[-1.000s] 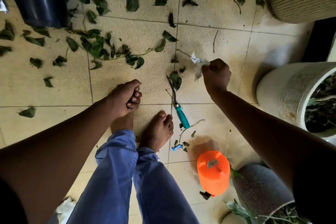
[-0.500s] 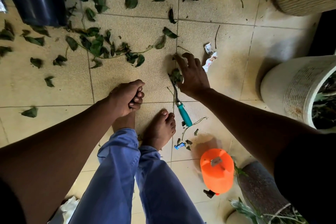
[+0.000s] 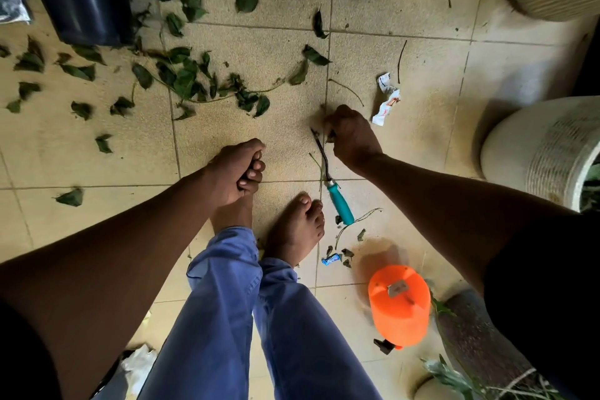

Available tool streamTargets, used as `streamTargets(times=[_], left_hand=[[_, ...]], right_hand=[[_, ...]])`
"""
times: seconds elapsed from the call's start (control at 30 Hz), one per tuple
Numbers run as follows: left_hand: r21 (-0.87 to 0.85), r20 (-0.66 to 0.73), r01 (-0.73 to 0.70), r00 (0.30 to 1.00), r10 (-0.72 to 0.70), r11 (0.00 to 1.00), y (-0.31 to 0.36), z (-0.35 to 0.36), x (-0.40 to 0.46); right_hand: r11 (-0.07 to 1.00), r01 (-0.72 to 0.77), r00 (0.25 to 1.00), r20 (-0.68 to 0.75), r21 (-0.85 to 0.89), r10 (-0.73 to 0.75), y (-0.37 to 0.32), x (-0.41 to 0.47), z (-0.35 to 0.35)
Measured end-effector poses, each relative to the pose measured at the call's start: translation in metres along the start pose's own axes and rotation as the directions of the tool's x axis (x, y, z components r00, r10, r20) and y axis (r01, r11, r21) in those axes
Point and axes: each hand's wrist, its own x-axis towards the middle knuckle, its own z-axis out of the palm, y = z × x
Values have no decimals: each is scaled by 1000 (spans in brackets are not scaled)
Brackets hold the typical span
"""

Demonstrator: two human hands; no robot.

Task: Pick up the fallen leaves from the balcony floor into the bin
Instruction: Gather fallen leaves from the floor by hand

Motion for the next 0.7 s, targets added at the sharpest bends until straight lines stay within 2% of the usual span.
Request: streamTargets(times=[0.13,0.23,0.3,0.37,0.4,0.47,0.53,0.57,0.63,0.7], left_hand=[[-76,40,6,999,-3,997,3,6,-2],[-151,52,14,999,-6,988,8,15,-8],[-200,62,23,998,-11,979,12,21,-13],[-255,64,34,998,-19,966,17,27,-16],[-291,68,37,997,-18,956,21,30,-19],[-374,92,34,996,0,927,28,34,-22],[-433,115,4,992,51,901,34,37,-25],[-455,112,-12,991,70,891,36,38,-26],[-475,99,-18,992,74,880,38,38,-28],[-481,92,-13,994,65,877,38,34,-27]], right_hand=[[964,-173,979,-67,203,190,-1,4,-13],[871,-221,956,-80,439,283,-20,5,-34],[721,-213,955,-14,659,295,-40,-1,-53],[494,-195,964,72,847,257,-64,-9,-71],[392,-191,969,111,900,219,-76,-14,-79],[304,-186,978,148,934,145,-100,-22,-87],[310,-175,982,141,935,129,-118,-27,-86],[351,-160,983,118,923,139,-125,-28,-84],[518,-74,988,-9,852,157,-135,-28,-80],[634,-14,982,-107,774,152,-144,-28,-78]])
